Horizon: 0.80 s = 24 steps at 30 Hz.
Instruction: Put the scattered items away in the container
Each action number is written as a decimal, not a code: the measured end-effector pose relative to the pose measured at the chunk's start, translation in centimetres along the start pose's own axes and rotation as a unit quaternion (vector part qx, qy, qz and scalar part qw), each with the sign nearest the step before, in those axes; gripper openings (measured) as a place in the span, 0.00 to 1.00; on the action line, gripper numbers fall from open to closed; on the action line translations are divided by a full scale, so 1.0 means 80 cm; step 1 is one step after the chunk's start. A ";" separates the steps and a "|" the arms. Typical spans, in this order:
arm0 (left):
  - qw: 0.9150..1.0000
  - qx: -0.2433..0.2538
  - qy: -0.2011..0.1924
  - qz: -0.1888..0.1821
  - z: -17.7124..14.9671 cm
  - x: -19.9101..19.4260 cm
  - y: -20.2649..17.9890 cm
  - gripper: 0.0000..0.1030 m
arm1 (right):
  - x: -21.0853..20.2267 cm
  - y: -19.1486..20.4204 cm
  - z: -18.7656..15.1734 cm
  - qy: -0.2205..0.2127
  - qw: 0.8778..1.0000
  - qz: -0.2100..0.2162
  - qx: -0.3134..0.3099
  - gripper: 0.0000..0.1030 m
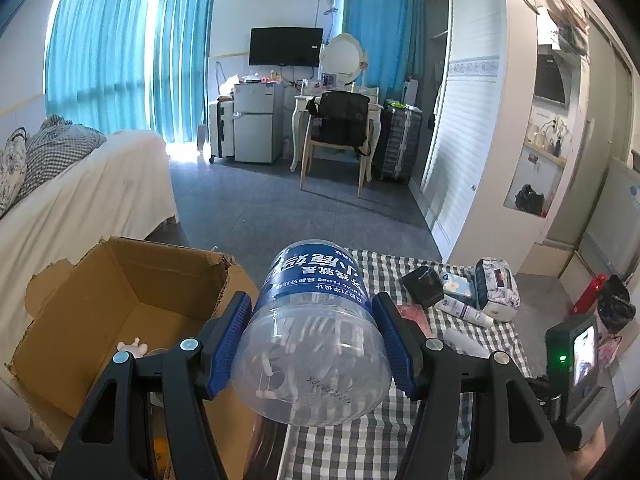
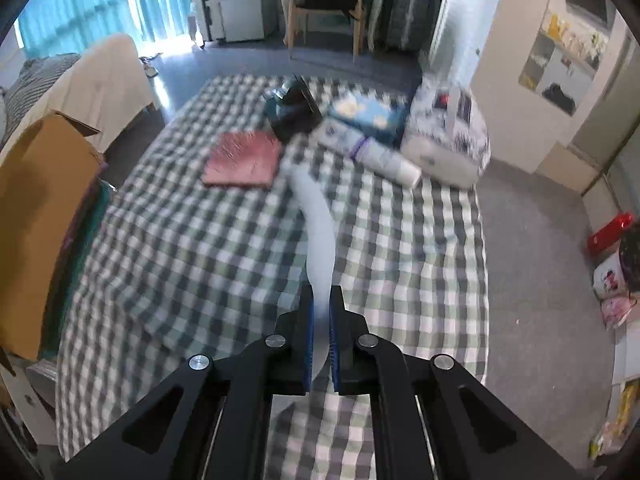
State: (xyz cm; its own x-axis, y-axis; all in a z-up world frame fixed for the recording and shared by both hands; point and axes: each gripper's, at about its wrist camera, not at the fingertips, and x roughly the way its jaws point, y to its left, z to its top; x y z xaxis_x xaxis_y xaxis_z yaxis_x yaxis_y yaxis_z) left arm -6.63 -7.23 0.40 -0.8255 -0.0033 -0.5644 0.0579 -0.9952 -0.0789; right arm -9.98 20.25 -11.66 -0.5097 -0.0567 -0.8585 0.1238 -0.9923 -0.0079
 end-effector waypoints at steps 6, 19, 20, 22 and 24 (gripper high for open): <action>1.000 -0.006 -0.016 0.005 0.006 -0.031 0.016 0.62 | -0.050 0.041 0.014 -0.039 0.999 -0.004 -0.029 0.05; 0.997 -0.037 -0.049 0.052 0.017 -0.116 0.119 0.62 | -0.192 0.174 0.060 -0.151 0.979 0.069 -0.120 0.05; 0.996 -0.039 -0.051 0.058 0.018 -0.122 0.130 0.62 | -0.200 0.190 0.064 -0.158 0.976 0.079 -0.131 0.05; 0.995 -0.043 -0.056 0.075 0.019 -0.134 0.150 0.62 | -0.212 0.226 0.075 -0.168 0.969 0.104 -0.151 0.05; 0.993 -0.046 -0.061 0.094 0.020 -0.143 0.170 0.62 | -0.218 0.260 0.084 -0.172 0.962 0.129 -0.169 0.05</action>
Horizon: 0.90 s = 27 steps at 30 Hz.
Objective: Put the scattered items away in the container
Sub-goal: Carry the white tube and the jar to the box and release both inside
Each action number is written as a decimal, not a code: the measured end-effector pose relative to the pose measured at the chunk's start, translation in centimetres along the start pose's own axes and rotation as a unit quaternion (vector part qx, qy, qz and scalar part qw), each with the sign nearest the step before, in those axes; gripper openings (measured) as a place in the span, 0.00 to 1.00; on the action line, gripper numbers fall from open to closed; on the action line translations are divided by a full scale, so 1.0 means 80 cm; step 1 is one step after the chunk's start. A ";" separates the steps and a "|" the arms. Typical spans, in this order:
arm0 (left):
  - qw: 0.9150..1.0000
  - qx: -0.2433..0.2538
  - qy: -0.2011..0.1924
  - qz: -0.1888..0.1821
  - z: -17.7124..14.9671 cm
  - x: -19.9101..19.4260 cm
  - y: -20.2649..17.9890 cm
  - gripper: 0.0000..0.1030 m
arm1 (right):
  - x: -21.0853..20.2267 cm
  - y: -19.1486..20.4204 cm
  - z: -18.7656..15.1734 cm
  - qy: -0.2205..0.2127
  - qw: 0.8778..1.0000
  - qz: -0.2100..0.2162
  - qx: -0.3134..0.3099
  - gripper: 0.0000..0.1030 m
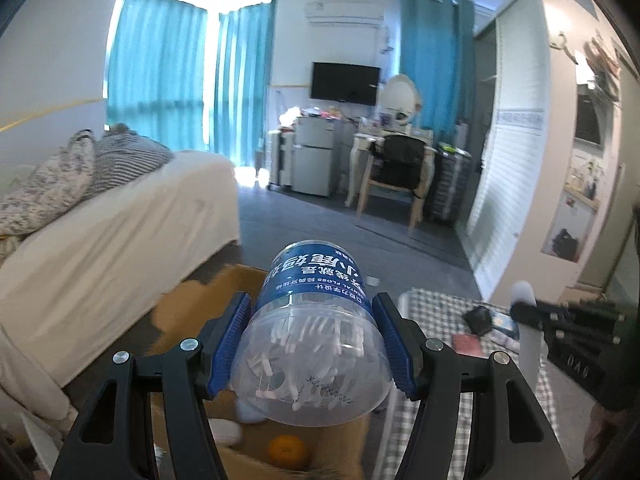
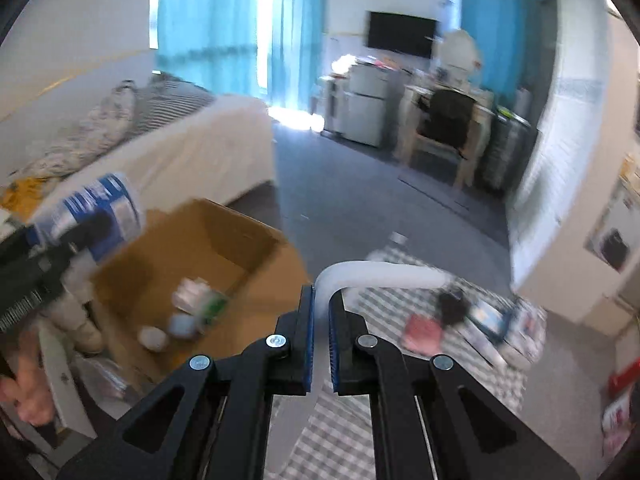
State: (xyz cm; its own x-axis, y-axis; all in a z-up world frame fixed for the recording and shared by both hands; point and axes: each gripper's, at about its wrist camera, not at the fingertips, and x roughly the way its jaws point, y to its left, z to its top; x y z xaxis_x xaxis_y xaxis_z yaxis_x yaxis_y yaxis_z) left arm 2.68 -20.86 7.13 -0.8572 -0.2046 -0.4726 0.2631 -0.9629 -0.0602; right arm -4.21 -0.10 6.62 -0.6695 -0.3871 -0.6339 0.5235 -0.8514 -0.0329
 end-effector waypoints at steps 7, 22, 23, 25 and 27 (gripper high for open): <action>0.998 -0.019 -0.003 0.053 0.000 -0.006 0.065 0.62 | 0.047 0.097 0.043 -0.001 0.995 0.082 -0.049 0.05; 0.995 -0.035 0.039 0.080 -0.041 0.032 0.122 0.62 | 0.242 0.162 0.002 0.148 0.982 0.102 -0.061 0.37; 0.996 -0.034 0.041 0.077 -0.043 0.035 0.121 0.62 | 0.242 0.157 -0.004 0.154 0.981 0.099 -0.057 0.65; 0.996 -0.030 0.044 0.072 -0.045 0.040 0.116 0.62 | 0.237 0.147 -0.005 0.147 0.984 0.092 -0.047 0.93; 0.996 -0.028 0.047 0.067 -0.045 0.045 0.112 0.62 | 0.226 0.131 -0.003 0.134 0.986 0.087 -0.038 0.94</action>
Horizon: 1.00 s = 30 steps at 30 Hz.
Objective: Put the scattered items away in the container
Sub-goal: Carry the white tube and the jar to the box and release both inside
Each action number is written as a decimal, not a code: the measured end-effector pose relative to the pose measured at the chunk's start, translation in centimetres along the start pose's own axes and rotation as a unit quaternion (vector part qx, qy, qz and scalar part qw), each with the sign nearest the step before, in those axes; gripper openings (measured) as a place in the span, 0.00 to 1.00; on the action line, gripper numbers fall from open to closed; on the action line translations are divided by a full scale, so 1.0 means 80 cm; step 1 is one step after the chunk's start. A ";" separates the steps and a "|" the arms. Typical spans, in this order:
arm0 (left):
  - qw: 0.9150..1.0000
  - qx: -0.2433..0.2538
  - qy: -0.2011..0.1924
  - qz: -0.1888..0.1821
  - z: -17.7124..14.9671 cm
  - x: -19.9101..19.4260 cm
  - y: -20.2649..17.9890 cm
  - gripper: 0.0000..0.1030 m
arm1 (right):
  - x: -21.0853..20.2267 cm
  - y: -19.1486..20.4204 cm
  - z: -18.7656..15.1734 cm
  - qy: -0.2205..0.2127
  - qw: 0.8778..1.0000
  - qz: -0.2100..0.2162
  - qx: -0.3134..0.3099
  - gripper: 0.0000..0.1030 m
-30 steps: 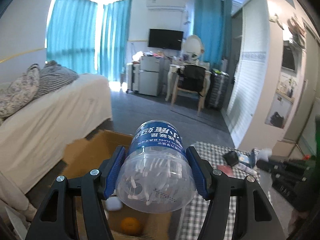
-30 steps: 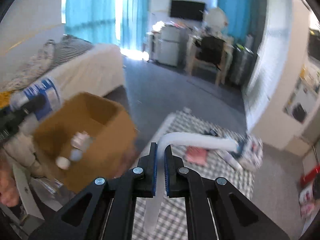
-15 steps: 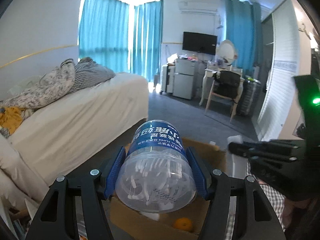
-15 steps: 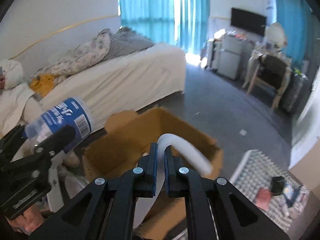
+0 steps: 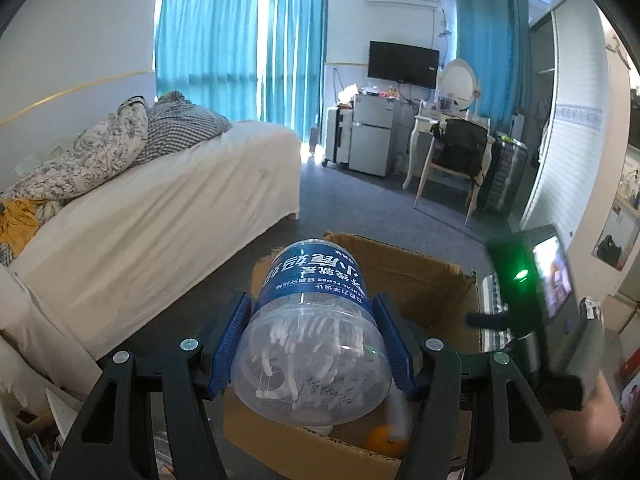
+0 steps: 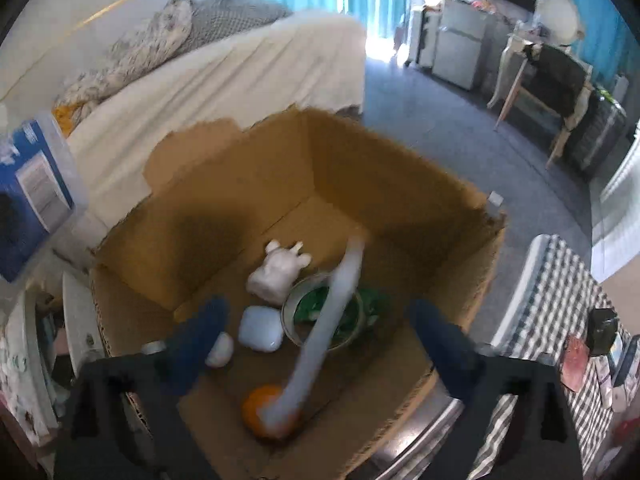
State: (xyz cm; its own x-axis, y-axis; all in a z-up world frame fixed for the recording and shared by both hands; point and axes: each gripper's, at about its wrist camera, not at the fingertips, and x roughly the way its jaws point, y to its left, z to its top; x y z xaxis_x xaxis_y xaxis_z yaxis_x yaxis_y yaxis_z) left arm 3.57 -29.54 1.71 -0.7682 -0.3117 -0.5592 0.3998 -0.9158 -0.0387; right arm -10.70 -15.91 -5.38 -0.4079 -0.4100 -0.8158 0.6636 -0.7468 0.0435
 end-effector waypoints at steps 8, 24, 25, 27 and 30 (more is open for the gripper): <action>0.999 0.023 0.020 -0.020 -0.005 0.029 -0.039 0.62 | -0.054 -0.051 -0.016 -0.040 0.998 -0.018 0.043 0.94; 0.993 0.043 0.111 -0.017 -0.054 0.129 -0.096 0.62 | -0.073 -0.131 -0.069 -0.028 0.994 -0.069 0.083 0.94; 0.993 0.043 0.110 -0.019 -0.052 0.128 -0.097 0.62 | -0.073 -0.134 -0.070 -0.029 0.994 -0.070 0.083 0.94; 0.993 0.048 0.103 -0.015 -0.048 0.122 -0.100 0.65 | -0.074 -0.135 -0.074 -0.031 0.993 -0.076 0.081 0.94; 0.994 0.053 0.093 -0.006 -0.041 0.112 -0.107 0.76 | -0.078 -0.141 -0.080 -0.033 0.993 -0.073 0.082 0.94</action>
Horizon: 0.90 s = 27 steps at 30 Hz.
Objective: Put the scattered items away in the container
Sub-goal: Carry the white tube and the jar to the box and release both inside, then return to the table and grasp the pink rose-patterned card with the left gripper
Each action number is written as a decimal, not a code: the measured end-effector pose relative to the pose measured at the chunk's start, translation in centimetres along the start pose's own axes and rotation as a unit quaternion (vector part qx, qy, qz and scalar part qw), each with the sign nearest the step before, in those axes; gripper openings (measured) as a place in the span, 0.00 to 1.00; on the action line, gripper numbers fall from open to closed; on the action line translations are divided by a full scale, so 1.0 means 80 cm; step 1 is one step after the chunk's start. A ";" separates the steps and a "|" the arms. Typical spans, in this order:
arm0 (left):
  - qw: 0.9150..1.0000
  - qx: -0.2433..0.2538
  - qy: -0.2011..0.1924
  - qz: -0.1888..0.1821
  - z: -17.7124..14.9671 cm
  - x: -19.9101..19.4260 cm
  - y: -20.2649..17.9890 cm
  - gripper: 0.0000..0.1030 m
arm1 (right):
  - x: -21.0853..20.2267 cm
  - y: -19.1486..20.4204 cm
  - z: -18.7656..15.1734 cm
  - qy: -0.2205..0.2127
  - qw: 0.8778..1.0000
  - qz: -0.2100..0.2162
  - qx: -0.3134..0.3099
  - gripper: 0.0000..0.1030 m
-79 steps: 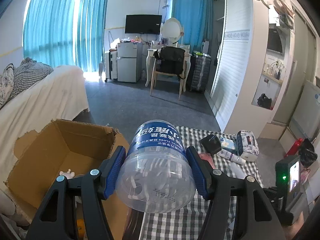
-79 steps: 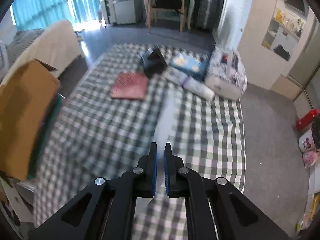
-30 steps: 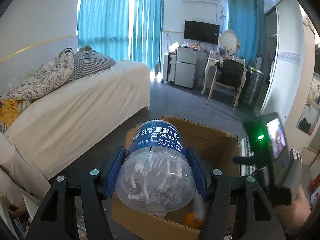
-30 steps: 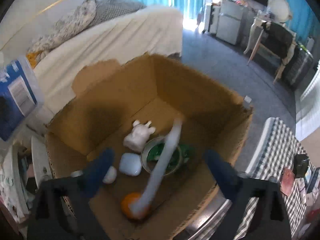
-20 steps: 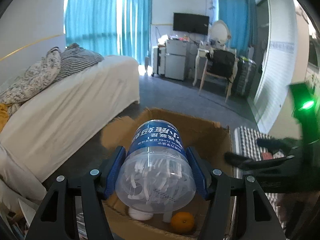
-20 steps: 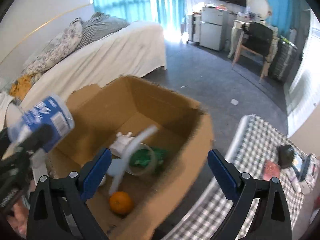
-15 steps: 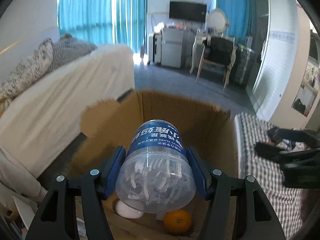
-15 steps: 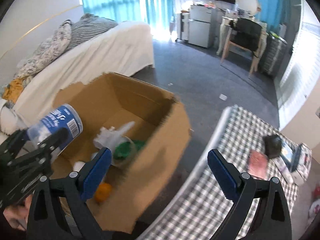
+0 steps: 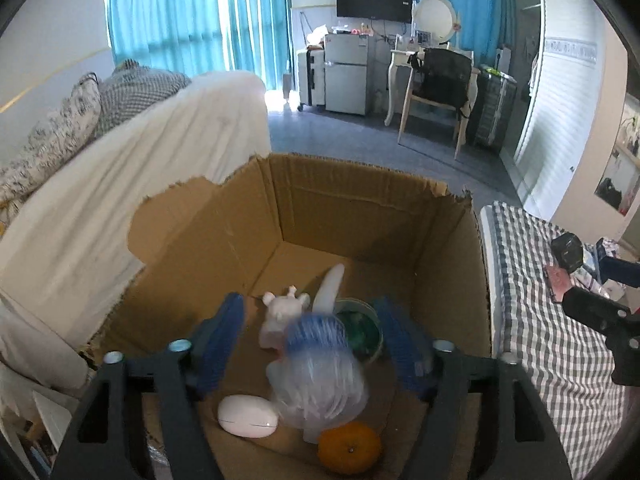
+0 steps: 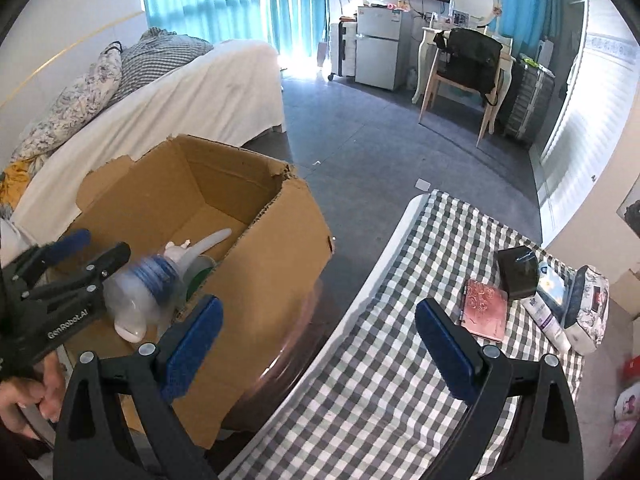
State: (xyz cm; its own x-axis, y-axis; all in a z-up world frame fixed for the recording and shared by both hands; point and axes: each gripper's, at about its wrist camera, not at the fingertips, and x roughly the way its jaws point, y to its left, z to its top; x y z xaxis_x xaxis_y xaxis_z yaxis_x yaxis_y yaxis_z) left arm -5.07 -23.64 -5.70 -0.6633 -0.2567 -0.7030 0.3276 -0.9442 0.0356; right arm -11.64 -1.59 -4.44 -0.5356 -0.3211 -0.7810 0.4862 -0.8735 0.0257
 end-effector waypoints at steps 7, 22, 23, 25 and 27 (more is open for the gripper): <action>1.000 0.001 -0.015 -0.005 0.012 -0.026 -0.018 0.85 | -0.027 -0.038 -0.013 -0.019 1.000 -0.004 0.022 0.95; 0.993 0.070 -0.044 -0.083 0.032 -0.057 -0.202 1.00 | -0.079 -0.247 -0.086 -0.027 0.989 -0.077 0.124 0.98; 0.992 0.075 -0.035 -0.092 0.032 -0.050 -0.219 1.00 | -0.082 -0.255 -0.092 -0.028 0.988 -0.079 0.129 0.98; 0.990 0.090 -0.018 -0.107 0.030 -0.035 -0.255 1.00 | -0.089 -0.272 -0.104 -0.031 0.987 -0.085 0.134 0.98; 0.988 0.104 -0.008 -0.114 0.027 -0.021 -0.290 1.00 | -0.094 -0.287 -0.113 -0.035 0.985 -0.096 0.138 0.98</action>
State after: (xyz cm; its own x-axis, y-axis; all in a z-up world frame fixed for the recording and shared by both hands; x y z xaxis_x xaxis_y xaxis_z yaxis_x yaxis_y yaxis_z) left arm -12.99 -1.76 -3.78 -0.7143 -0.0339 -0.6990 0.0237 -0.9994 0.0243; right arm -12.56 24.17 -4.81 -0.6498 -0.1564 -0.7439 0.1709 -0.9836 0.0576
